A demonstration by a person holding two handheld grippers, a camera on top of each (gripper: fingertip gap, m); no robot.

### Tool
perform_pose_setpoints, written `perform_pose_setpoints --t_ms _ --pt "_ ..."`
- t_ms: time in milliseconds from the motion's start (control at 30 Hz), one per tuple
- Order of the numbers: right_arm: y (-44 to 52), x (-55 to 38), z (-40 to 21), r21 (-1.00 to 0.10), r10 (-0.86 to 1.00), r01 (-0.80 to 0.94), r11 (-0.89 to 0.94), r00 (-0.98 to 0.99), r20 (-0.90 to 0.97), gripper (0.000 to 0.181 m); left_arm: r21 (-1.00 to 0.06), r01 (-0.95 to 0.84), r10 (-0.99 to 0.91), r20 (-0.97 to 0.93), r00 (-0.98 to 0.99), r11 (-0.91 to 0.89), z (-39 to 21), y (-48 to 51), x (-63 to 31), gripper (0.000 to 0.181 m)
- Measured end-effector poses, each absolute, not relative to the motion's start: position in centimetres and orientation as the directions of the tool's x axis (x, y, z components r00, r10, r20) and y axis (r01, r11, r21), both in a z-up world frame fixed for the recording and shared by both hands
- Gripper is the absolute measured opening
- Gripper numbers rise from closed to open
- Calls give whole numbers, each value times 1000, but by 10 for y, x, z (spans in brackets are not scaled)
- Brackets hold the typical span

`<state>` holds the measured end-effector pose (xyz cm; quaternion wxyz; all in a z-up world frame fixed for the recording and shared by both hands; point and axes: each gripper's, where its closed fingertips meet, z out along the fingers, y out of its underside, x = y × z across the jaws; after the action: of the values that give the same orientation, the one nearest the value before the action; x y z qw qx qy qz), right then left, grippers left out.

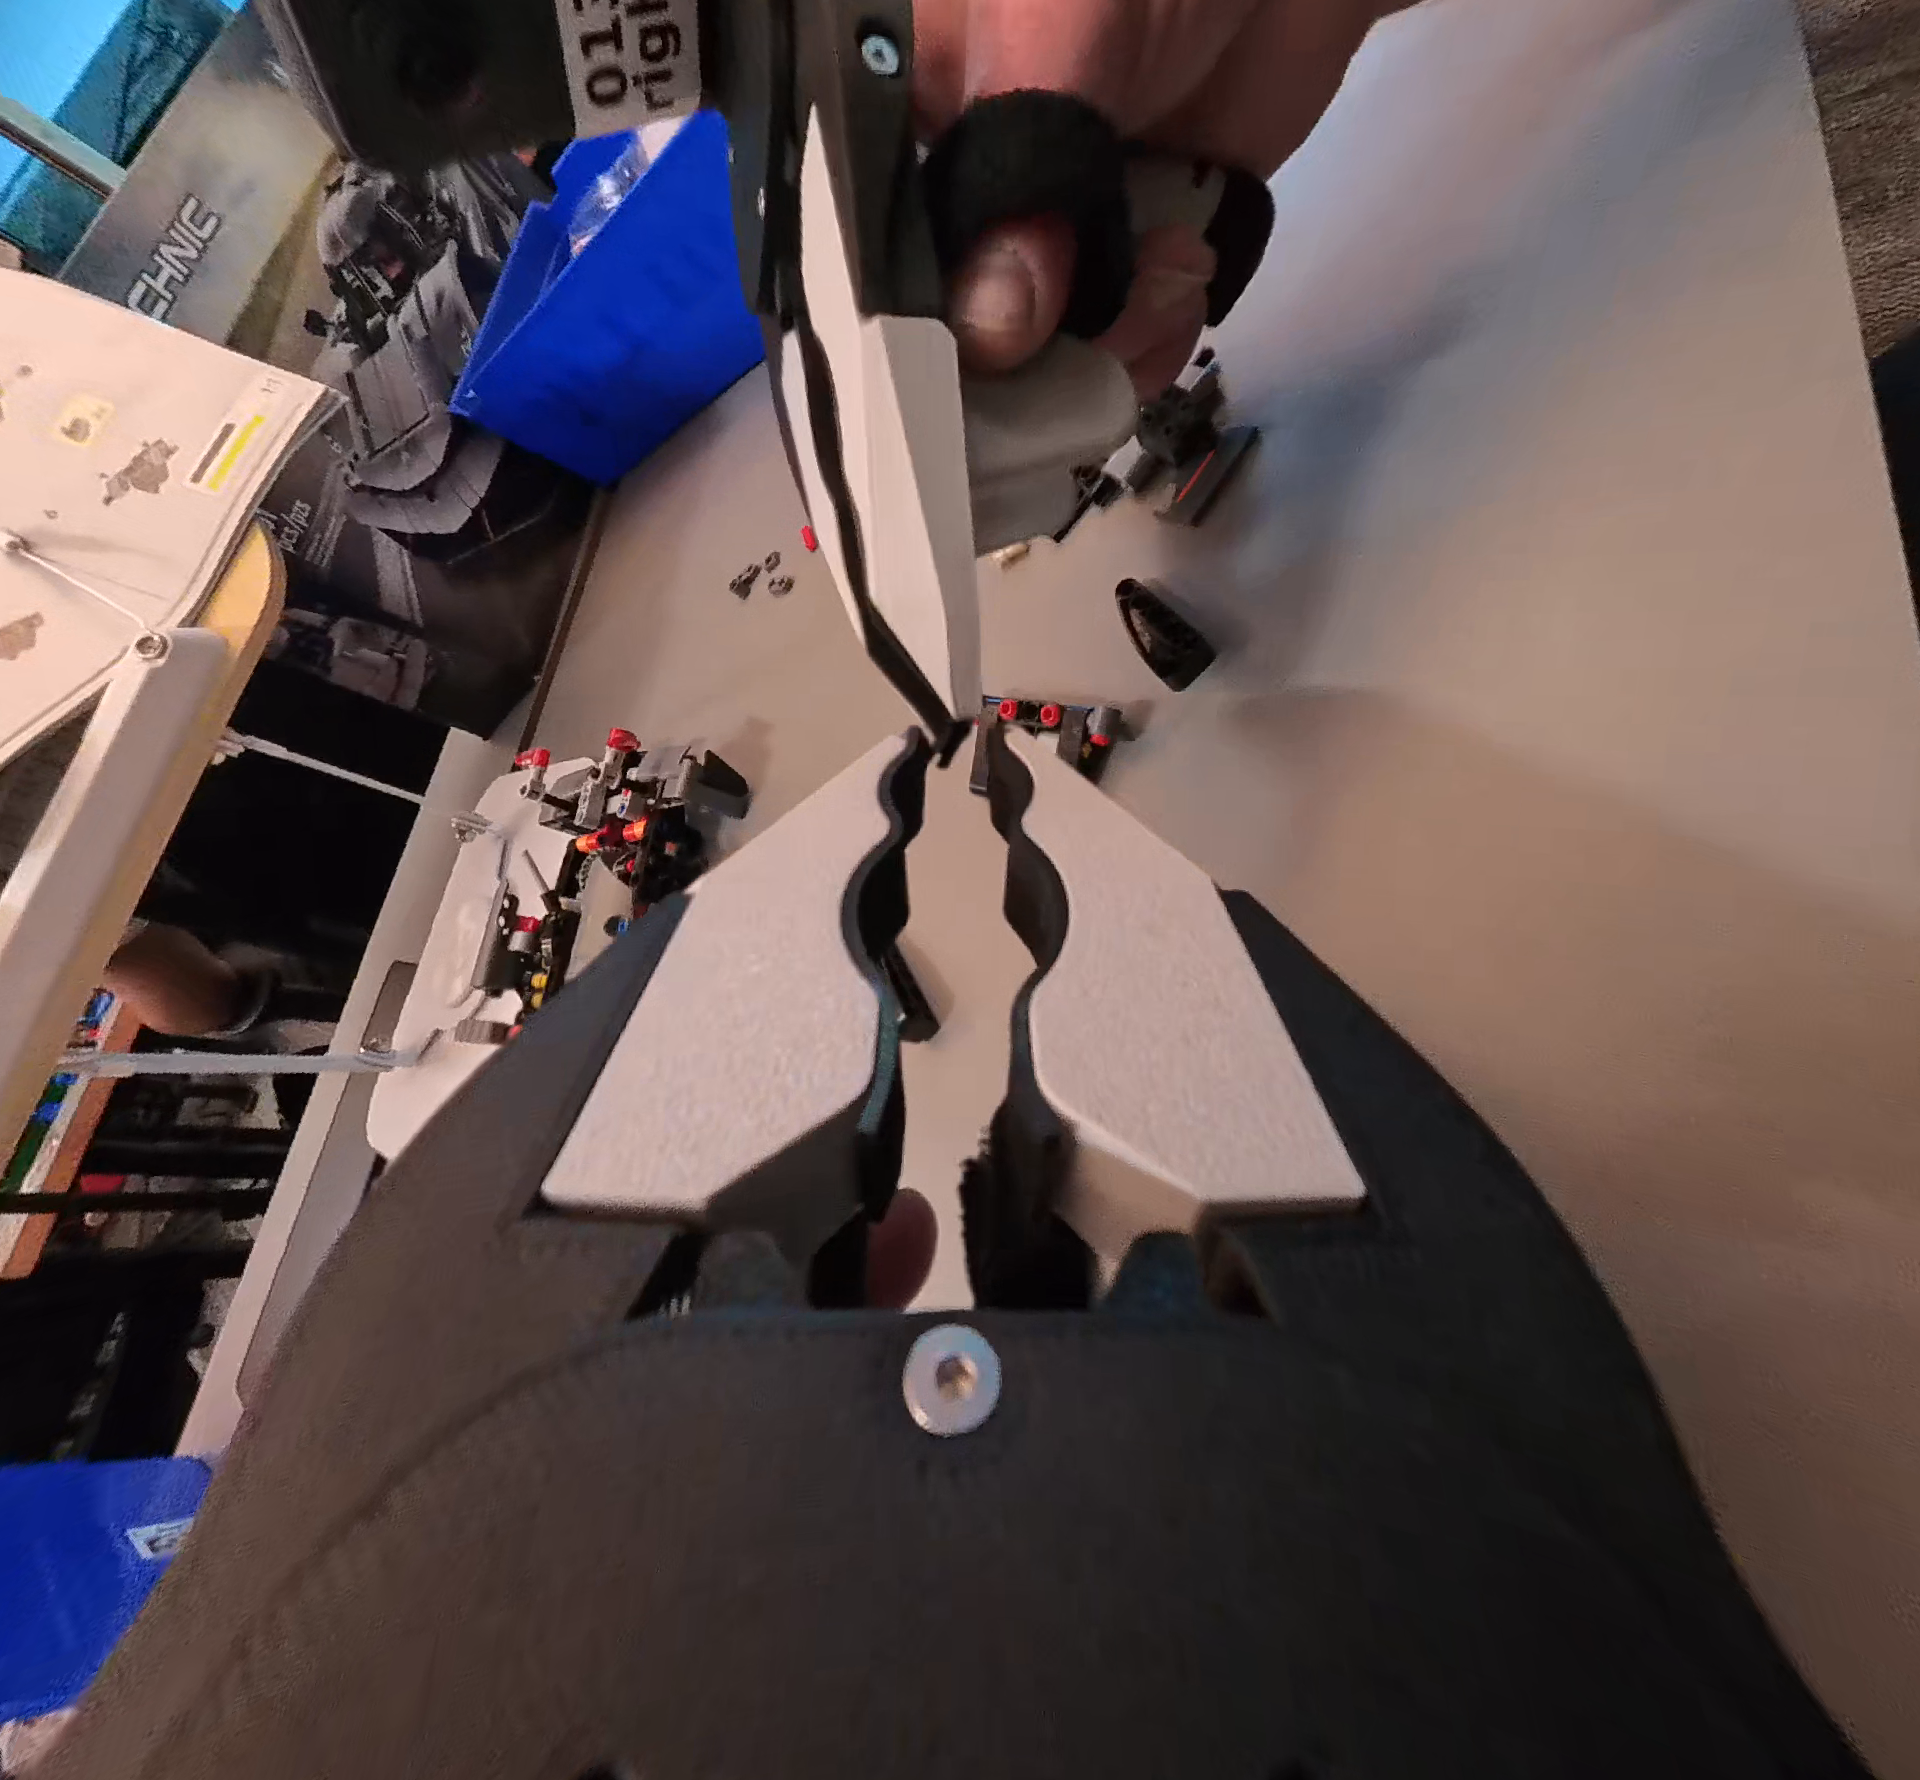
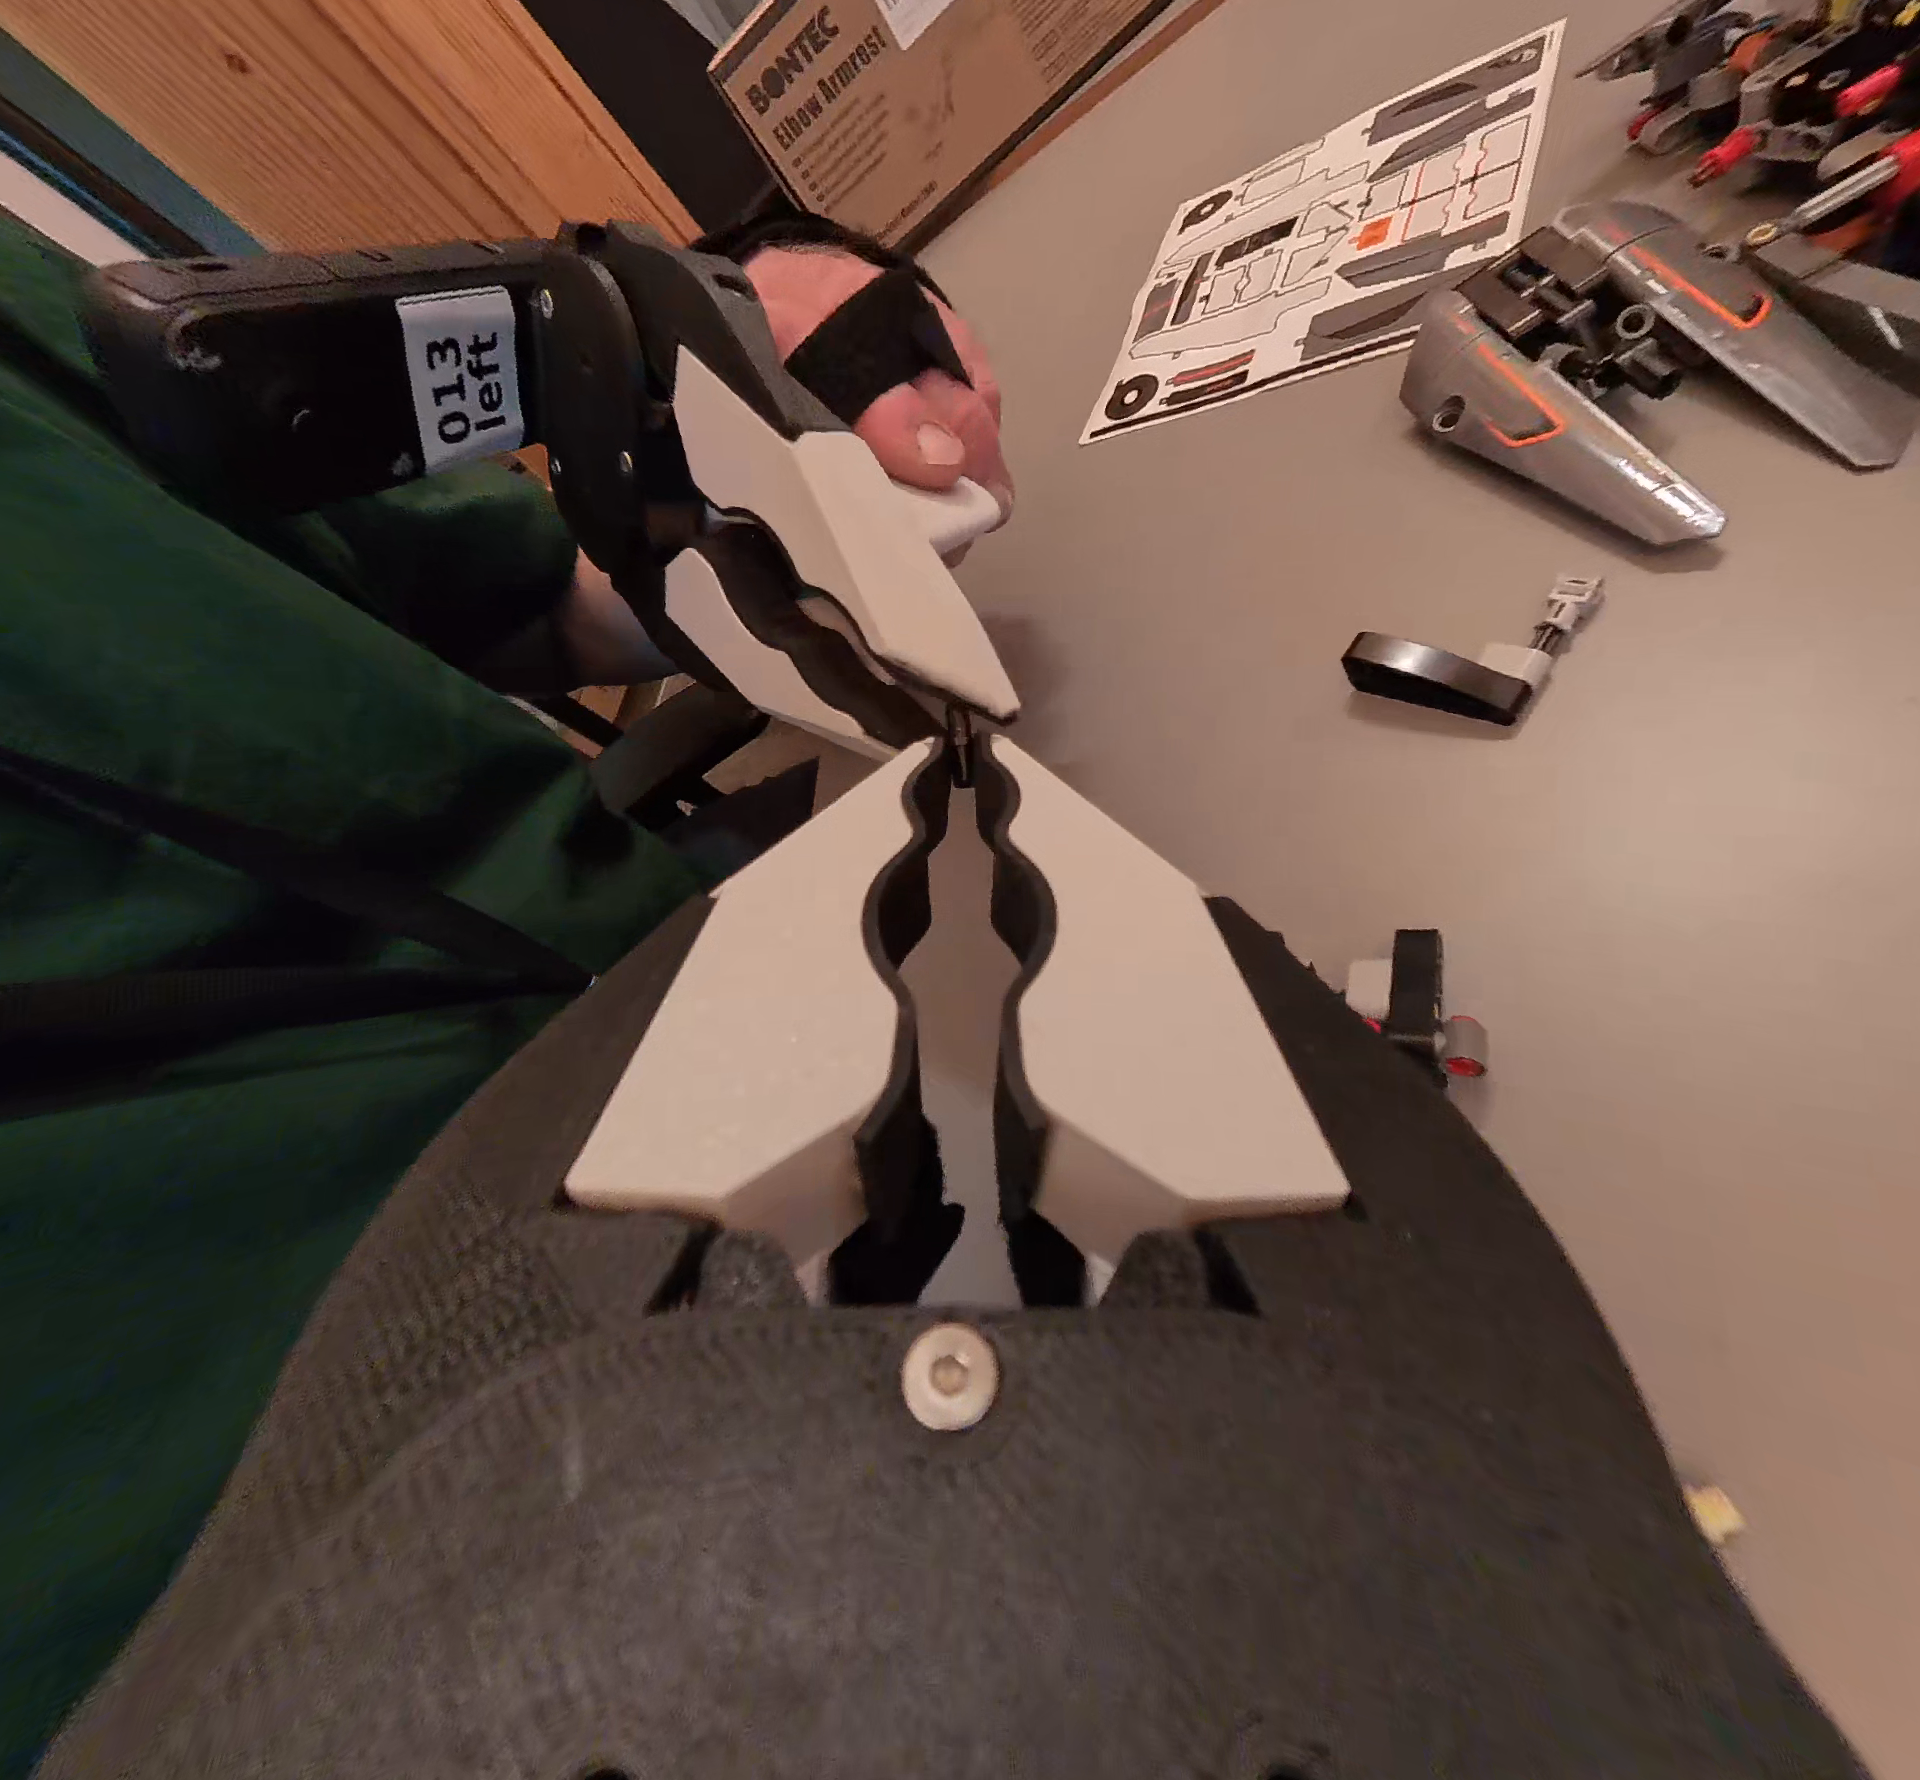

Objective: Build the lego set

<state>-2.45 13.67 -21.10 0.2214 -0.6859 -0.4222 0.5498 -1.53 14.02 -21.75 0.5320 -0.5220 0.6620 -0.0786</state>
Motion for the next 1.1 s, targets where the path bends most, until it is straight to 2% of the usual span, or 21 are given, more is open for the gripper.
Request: perform_pose_setpoints --t_ms 133,233,333,667,1100 --pt "138 -25 -214 -757 817 346 -554 52 -574 2 -640 -616 -757 -644 105 459 -219 141 -15 5" --pt "143 -24 -210 -775 822 302 -555 60 -566 4 -670 -595 -761 -632 144 444 -213 144 -16 3" --pt "153 -17 -204 -776 804 221 -591 77 -590 16 -717 -565 -766 -605 216 407 -204 151 -19 3" --pt "148 -19 -192 -750 751 93 -655 -32 -660 4 -650 -580 -669 -708 227 491 -195 151 -11 3" --pt "147 -20 -188 -747 745 65 -661 -56 -664 3 -617 -584 -639 -741 206 527 -192 150 -12 3"
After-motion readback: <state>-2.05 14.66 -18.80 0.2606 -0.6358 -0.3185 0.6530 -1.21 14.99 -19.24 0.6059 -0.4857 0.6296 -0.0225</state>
